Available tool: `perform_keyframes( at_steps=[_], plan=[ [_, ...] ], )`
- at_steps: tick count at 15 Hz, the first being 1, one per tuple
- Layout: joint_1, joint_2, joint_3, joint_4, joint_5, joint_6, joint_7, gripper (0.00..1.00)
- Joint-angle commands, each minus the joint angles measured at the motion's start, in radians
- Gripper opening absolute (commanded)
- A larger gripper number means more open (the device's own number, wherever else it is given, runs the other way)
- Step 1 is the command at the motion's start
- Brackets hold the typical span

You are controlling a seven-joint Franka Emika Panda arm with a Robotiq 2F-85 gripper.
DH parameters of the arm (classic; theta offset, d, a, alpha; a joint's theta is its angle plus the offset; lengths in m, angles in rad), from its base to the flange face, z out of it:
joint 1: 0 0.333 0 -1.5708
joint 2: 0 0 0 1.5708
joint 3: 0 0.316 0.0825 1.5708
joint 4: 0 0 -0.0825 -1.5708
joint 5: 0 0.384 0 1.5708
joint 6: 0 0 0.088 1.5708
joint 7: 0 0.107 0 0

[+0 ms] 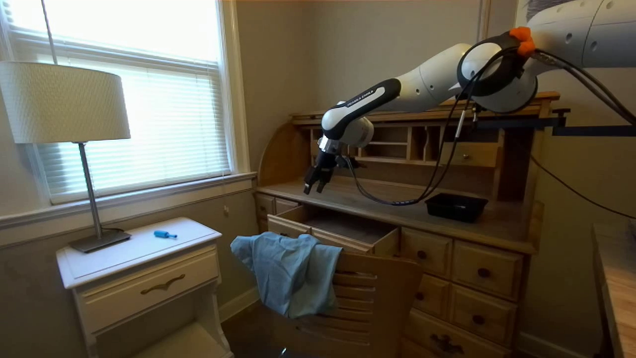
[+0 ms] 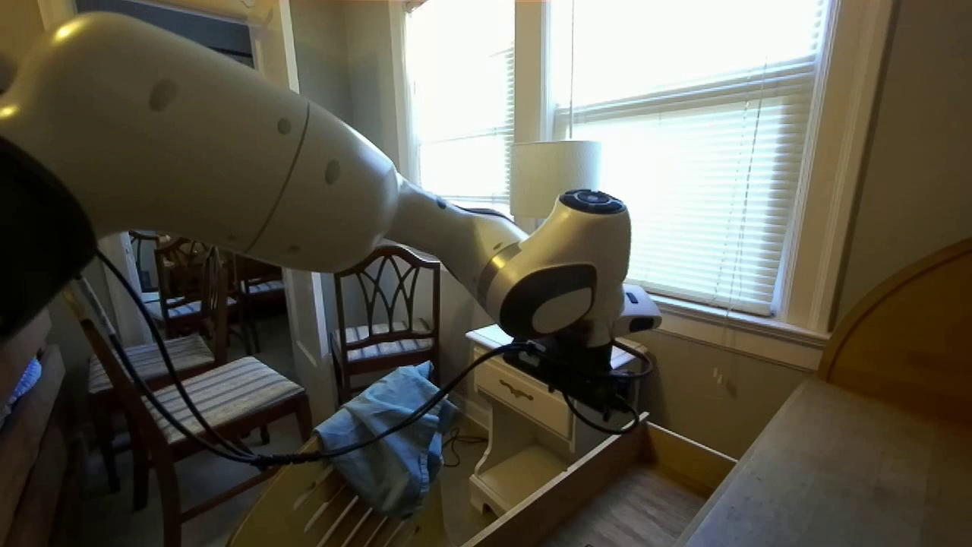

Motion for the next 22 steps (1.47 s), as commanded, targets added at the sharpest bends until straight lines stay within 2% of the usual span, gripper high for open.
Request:
perform_keyframes(
  at_steps=[1, 4, 5, 6, 8, 9, 10, 16, 22],
  plan=[
    [0.044, 0.066, -0.026, 0.120, 0.030, -0.100, -0.031, 1.00],
    [0.092, 0.109, -0.101, 0.174, 0.002, -0.112, 0.055, 1.00],
    [0.097, 0.122, -0.106, 0.190, 0.004, -0.115, 0.042, 1.00],
    [0.072, 0.062, -0.081, 0.091, 0.001, -0.083, 0.023, 1.00],
    [0.087, 0.085, -0.095, 0.116, 0.001, -0.084, 0.025, 1.00],
    [0.100, 0.136, -0.111, 0.210, 0.017, -0.123, 0.022, 1.00],
    [0.095, 0.094, -0.116, 0.136, 0.023, -0.089, 0.021, 1.00],
    [0.133, 0.096, -0.168, 0.114, 0.040, -0.118, 0.370, 1.00],
    [0.170, 0.100, -0.190, 0.084, 0.034, -0.114, 0.515, 1.00]
  ],
)
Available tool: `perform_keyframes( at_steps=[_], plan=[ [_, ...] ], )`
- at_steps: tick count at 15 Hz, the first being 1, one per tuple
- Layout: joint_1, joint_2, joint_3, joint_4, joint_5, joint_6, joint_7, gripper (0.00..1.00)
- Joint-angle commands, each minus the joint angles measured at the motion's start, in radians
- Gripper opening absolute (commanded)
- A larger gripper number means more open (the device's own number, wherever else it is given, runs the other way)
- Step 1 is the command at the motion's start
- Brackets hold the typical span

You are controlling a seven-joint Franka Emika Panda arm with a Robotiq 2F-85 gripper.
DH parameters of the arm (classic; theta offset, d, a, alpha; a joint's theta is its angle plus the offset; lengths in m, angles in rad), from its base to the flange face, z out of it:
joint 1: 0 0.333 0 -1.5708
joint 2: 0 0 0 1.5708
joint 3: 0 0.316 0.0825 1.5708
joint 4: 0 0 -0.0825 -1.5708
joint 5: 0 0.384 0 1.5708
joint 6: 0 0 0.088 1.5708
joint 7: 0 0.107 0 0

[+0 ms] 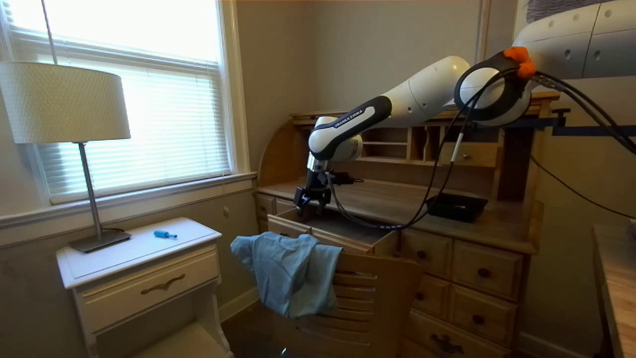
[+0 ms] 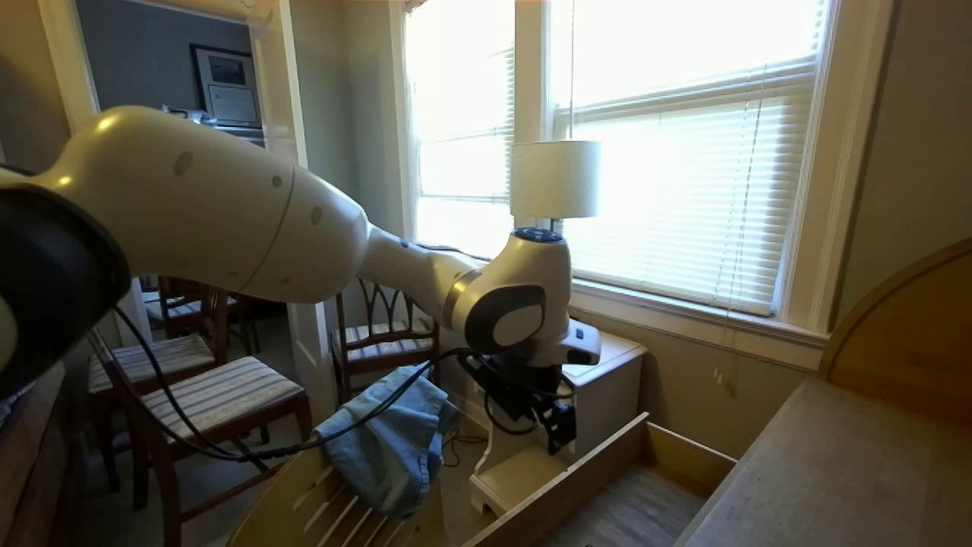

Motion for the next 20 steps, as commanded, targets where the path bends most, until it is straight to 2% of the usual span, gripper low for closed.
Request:
perform_keyframes(
  at_steps=[1, 4, 7, 12, 20],
  plan=[
    [0.018, 0.002, -0.032, -0.012, 0.022, -0.027, 0.067, 1.00],
    [0.022, 0.002, -0.056, -0.016, 0.008, -0.082, 0.080, 1.00],
    [0.019, 0.002, -0.067, -0.040, -0.004, -0.101, 0.021, 1.00],
    [0.022, 0.006, -0.085, -0.089, -0.024, -0.077, -0.051, 1.00],
    [0.020, 0.011, -0.101, -0.146, -0.024, -0.003, -0.053, 1.00]
  ],
)
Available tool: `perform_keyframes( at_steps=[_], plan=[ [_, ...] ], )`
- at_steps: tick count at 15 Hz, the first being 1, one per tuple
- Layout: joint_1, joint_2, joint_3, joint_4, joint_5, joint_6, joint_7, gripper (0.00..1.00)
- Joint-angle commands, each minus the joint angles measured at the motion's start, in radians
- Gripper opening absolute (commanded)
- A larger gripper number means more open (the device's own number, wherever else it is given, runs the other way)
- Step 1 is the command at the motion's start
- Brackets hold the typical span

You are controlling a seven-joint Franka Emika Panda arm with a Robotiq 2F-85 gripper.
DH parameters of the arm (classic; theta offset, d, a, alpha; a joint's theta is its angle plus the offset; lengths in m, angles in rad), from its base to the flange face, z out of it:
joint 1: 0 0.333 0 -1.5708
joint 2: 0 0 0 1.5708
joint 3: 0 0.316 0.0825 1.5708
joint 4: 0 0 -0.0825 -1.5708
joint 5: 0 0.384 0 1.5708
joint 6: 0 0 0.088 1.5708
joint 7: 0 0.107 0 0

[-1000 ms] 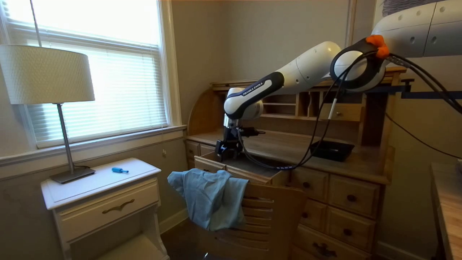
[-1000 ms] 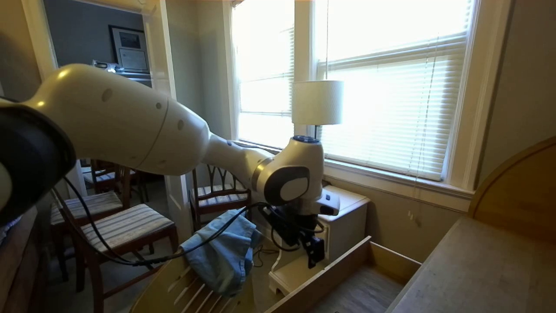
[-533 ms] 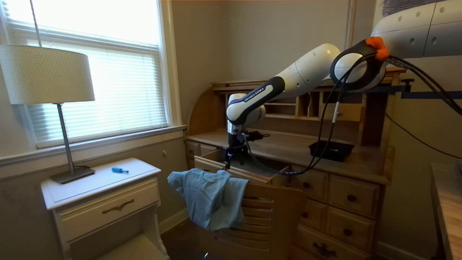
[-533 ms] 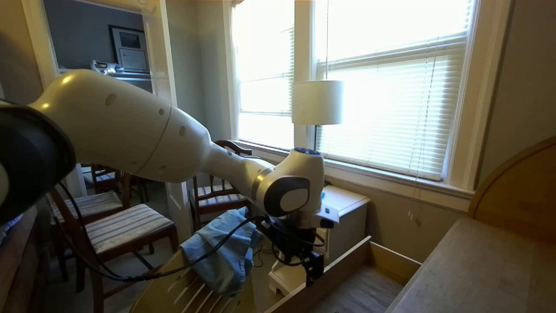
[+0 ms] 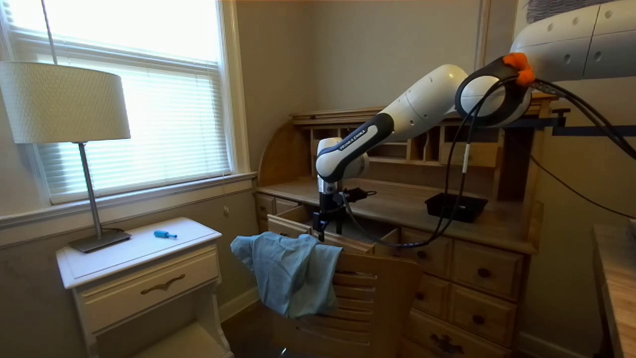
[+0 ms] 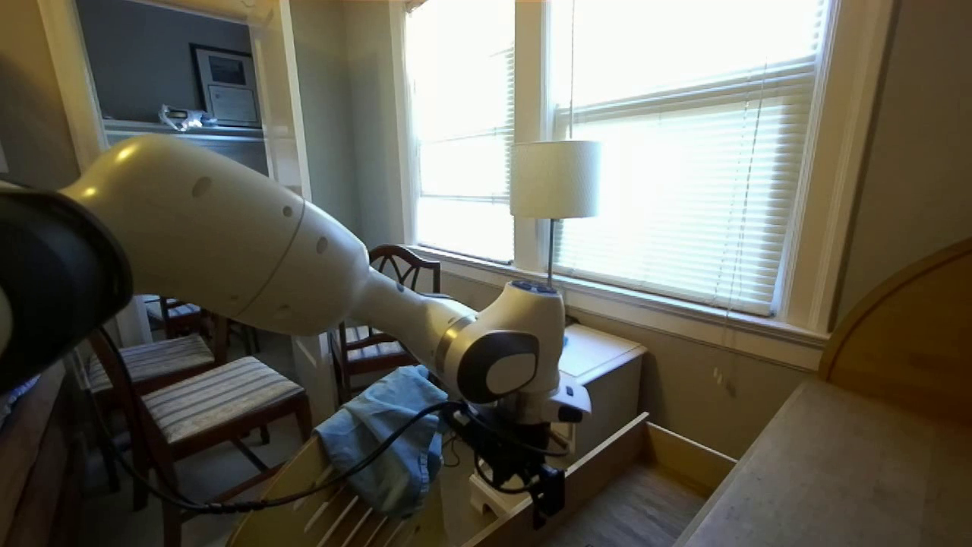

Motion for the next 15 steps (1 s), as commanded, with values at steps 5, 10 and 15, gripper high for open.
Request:
perform_keyframes(
  at_steps=[5, 10, 15],
  plan=[
    [-0.001, 0.001, -0.003, -0.051, -0.009, 0.097, -0.003, 1.00],
    [0.000, 0.003, -0.008, -0.059, -0.012, 0.115, 0.002, 0.50],
    [0.000, 0.003, -0.030, -0.060, -0.017, 0.107, 0.031, 0.16]
  ],
)
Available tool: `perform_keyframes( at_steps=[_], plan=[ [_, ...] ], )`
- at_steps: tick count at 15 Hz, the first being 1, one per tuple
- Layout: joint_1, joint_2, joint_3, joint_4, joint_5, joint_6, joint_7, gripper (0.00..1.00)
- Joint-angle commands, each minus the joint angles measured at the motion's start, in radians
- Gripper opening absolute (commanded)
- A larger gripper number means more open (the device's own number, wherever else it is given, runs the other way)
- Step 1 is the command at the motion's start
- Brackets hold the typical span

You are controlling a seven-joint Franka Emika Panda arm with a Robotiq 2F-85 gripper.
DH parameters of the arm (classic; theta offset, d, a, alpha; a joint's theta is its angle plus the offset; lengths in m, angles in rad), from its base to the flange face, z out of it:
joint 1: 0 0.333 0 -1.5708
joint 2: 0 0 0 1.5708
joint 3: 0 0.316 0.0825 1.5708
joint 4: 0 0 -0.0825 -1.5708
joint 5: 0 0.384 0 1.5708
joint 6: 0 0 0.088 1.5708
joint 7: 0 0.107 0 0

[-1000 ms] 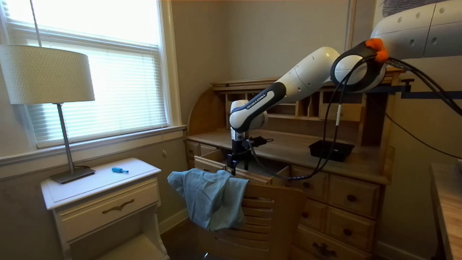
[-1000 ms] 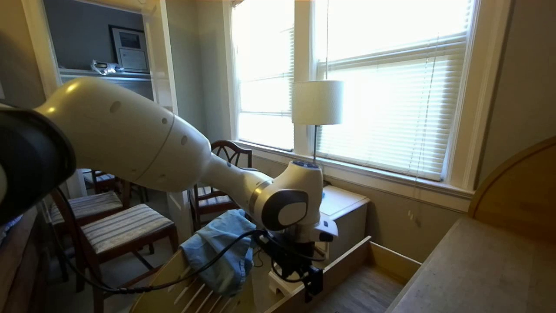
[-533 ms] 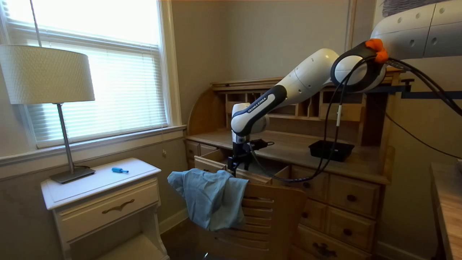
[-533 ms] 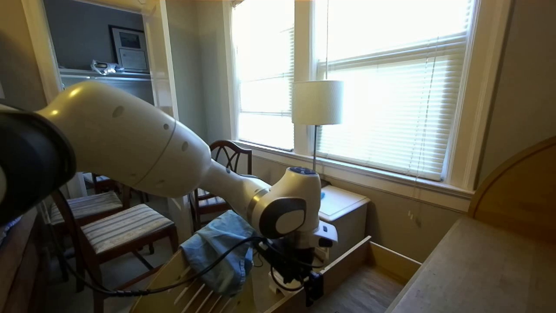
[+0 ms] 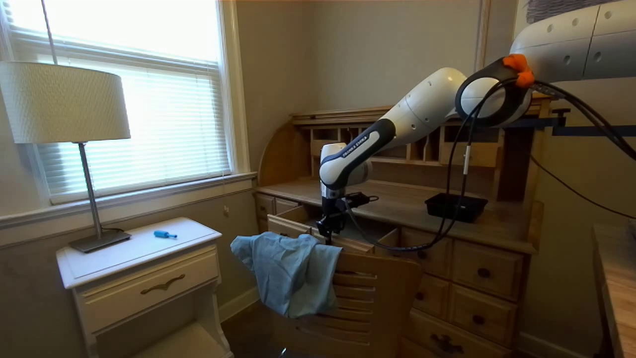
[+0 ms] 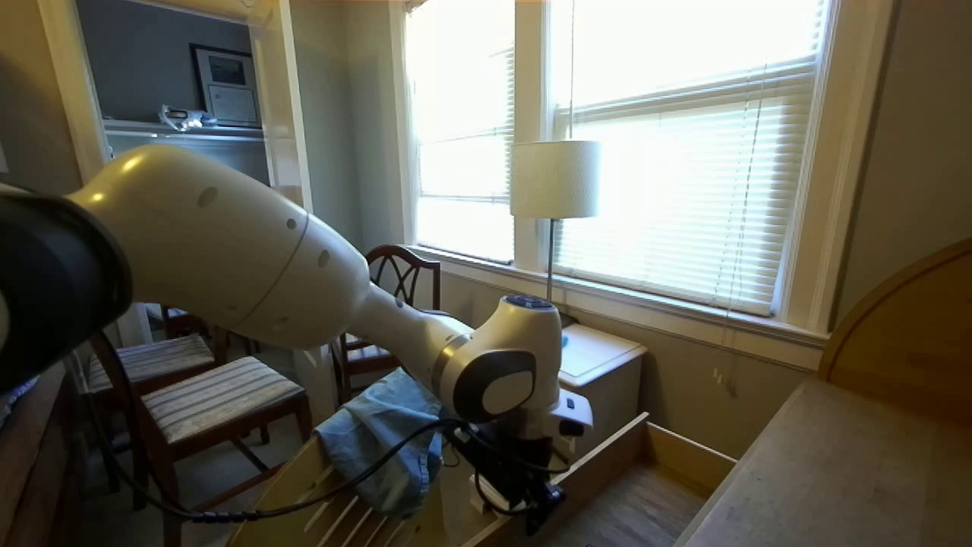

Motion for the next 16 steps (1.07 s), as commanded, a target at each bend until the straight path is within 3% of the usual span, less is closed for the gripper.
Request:
perform_keyframes(
  at_steps=[1, 2, 7, 16],
  plan=[
    [0.003, 0.000, -0.023, -0.013, -0.017, 0.004, 0.049, 0.09],
    [0.009, 0.000, -0.031, -0.017, -0.018, -0.001, 0.078, 0.03],
    [0.031, -0.001, -0.078, -0.022, -0.026, -0.031, 0.180, 0.06],
    [0.021, -0.001, -0.066, -0.036, -0.008, -0.016, 0.194, 0.06]
  ],
)
